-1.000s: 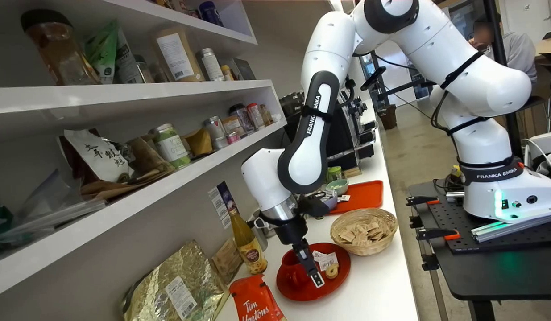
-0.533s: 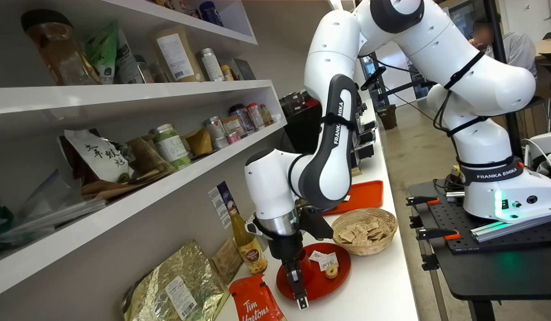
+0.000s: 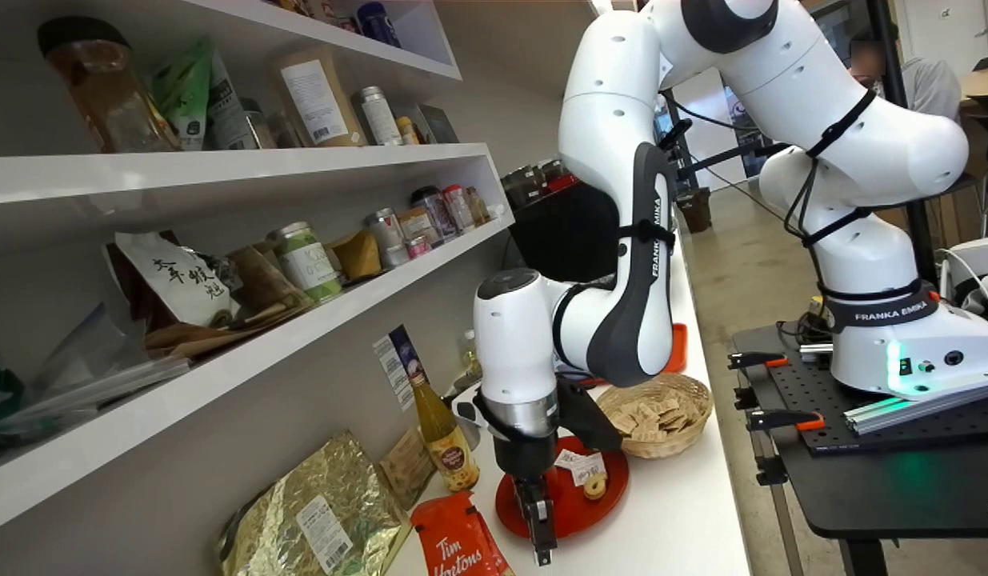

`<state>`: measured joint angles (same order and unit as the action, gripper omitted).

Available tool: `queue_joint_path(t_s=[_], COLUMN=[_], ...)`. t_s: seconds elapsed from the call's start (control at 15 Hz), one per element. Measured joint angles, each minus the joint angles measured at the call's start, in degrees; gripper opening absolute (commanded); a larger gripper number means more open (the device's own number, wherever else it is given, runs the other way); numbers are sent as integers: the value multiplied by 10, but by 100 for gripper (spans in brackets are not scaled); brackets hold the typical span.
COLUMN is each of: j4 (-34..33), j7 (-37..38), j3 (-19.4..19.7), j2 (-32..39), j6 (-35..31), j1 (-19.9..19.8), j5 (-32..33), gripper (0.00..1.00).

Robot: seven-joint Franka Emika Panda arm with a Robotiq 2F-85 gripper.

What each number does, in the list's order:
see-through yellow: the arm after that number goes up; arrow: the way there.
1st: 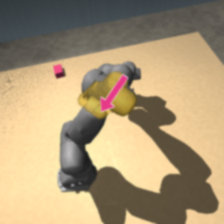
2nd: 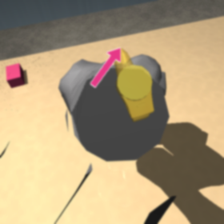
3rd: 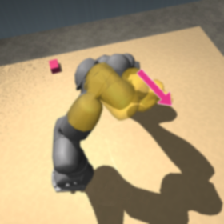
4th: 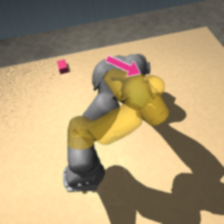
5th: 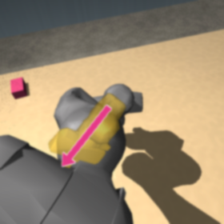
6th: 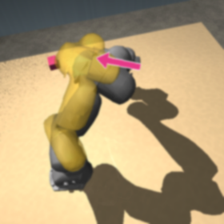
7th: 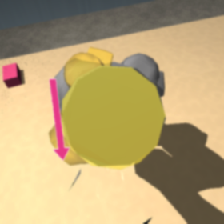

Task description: Put the orange packet on the first bottom shelf

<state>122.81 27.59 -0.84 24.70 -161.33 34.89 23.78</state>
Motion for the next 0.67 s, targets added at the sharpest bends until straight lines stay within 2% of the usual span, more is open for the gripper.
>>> queue_joint_path(t_s=[0.33, 0.4, 0.67], j4=[33, 40, 79], j7=[104, 123, 156], j3=[105, 115, 110], j2=[-7, -10, -17], j6=[-87, -103, -153], j1=[75, 89, 120], j5=[110, 120, 121], gripper=[100, 100, 100])
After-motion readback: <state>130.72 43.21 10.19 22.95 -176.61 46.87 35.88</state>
